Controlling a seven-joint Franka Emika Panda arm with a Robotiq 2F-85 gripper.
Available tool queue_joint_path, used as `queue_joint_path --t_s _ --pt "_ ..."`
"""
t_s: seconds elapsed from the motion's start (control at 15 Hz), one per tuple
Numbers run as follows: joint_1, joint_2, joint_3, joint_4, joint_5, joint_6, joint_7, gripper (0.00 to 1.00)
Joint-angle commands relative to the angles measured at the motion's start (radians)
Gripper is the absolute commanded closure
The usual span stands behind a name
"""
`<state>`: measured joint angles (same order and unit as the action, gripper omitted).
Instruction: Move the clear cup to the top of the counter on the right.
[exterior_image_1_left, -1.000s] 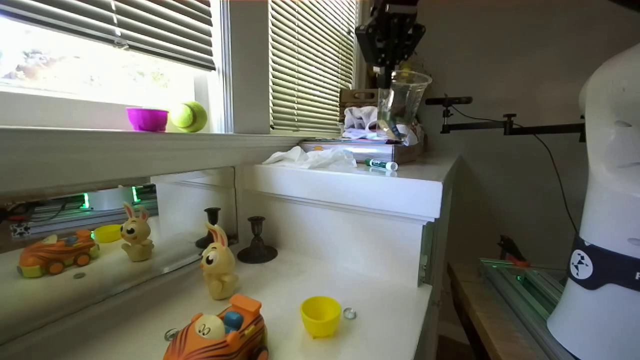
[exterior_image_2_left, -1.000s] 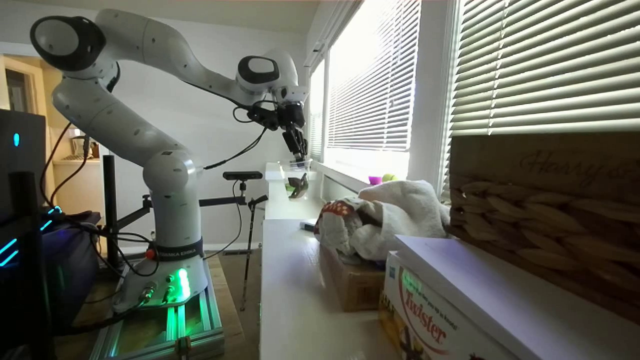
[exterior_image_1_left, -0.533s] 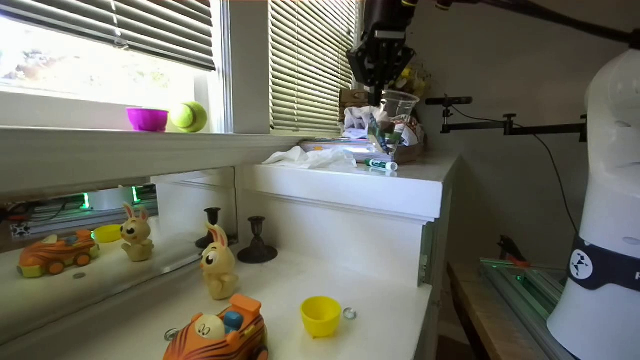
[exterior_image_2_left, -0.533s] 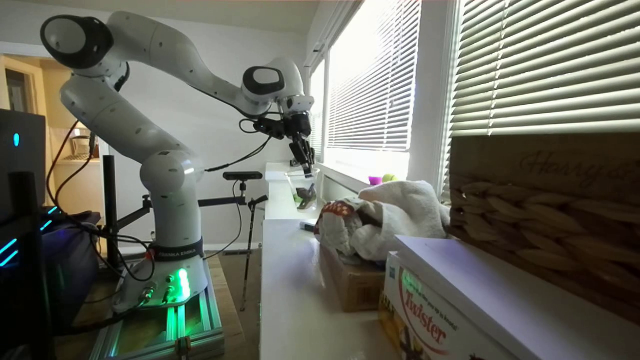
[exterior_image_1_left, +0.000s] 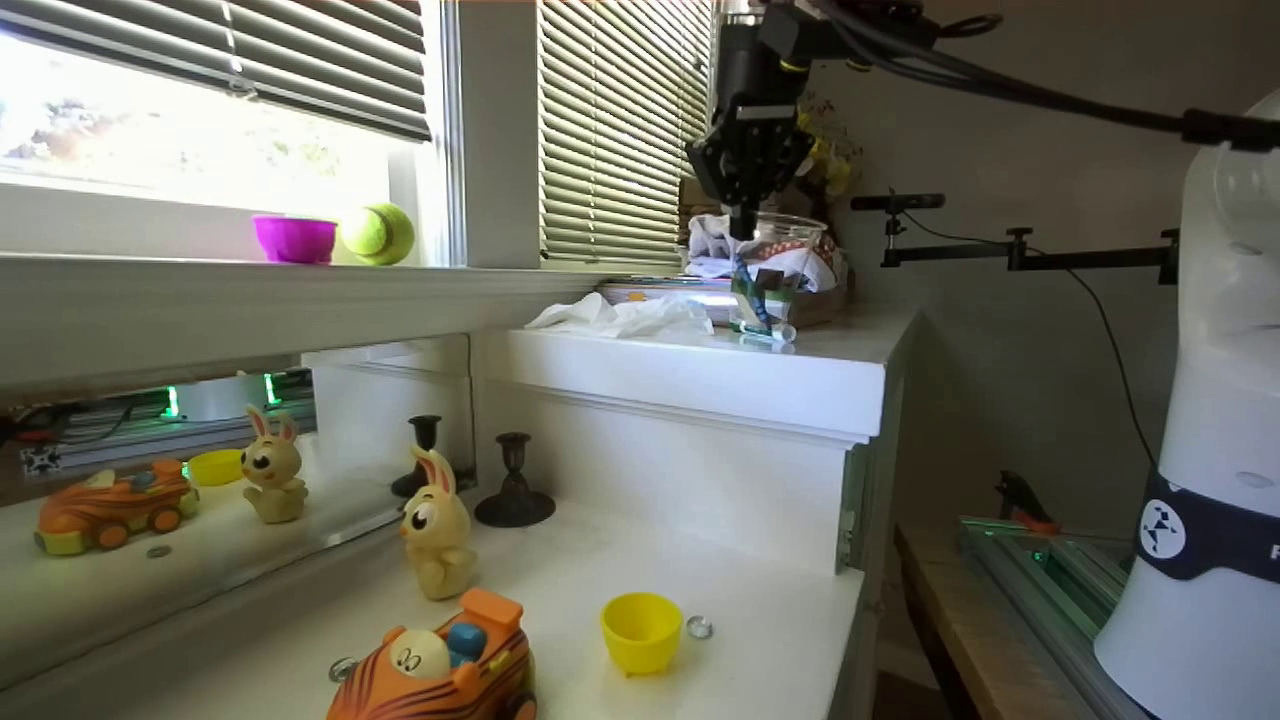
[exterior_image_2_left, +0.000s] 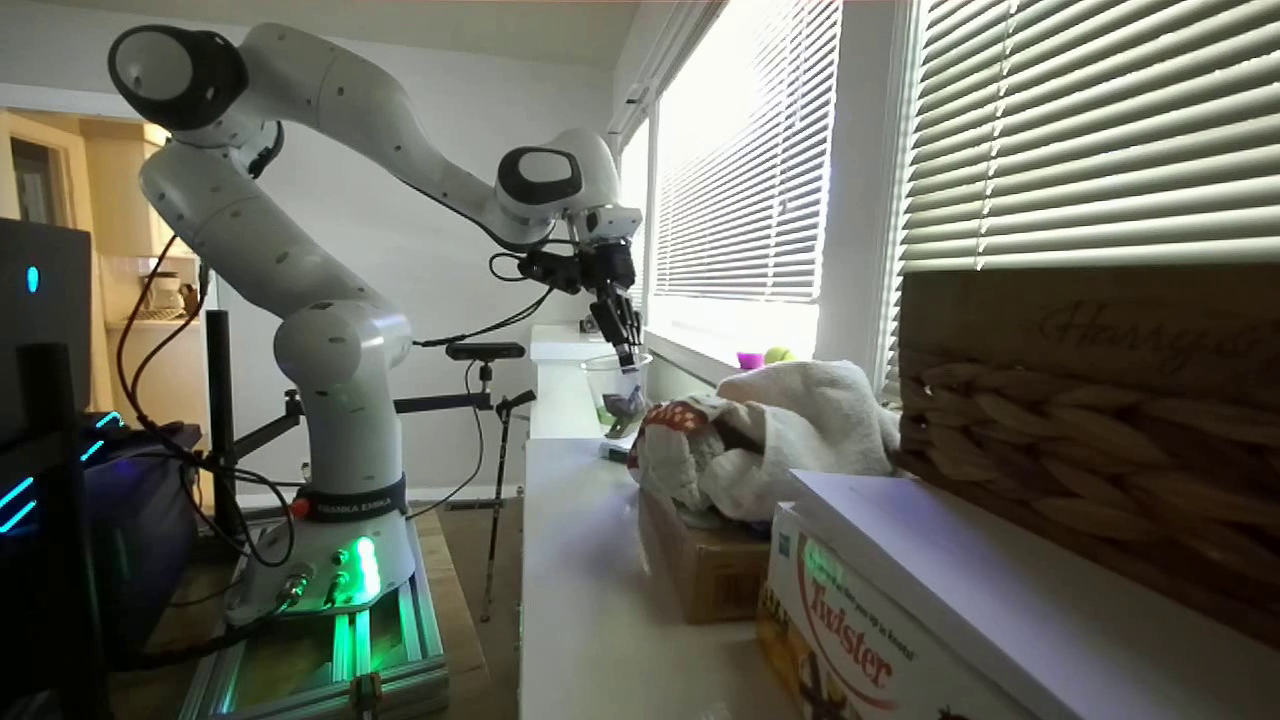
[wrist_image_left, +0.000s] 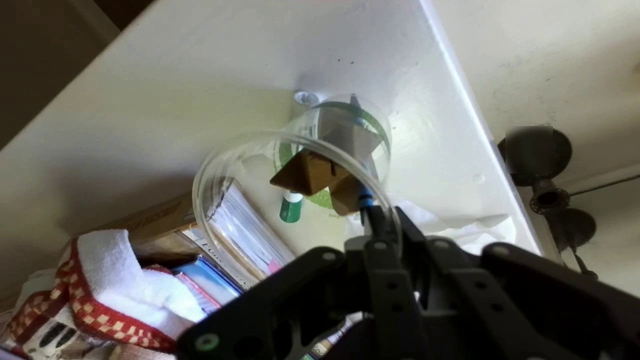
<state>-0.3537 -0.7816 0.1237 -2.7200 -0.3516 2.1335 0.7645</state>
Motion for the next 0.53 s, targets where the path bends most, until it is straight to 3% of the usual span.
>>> queue_joint_path --t_s 0.0,0.47 --pt "-0.023 0.027 -0.005 0.004 -0.045 0.041 0.022 0.99" --pt "-0.034 0.05 -0.009 0.0 -0.057 0.077 0.018 0.99"
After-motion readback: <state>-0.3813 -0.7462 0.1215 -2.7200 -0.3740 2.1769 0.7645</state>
